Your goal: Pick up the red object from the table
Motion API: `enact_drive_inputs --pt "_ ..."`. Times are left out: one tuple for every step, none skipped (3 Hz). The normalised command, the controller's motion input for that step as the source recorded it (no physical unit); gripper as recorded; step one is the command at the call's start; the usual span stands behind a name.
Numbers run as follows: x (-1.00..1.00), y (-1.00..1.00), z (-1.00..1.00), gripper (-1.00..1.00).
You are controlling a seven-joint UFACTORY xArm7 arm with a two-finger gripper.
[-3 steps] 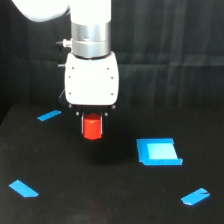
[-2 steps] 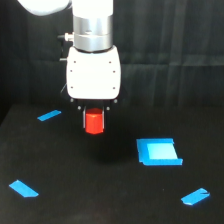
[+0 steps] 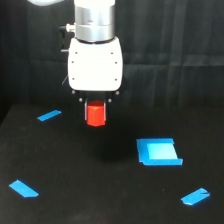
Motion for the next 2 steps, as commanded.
enact_drive_inputs --pt "0.1 0.01 0.13 -1.0" --pt "0.01 0.05 0.08 -1.0"
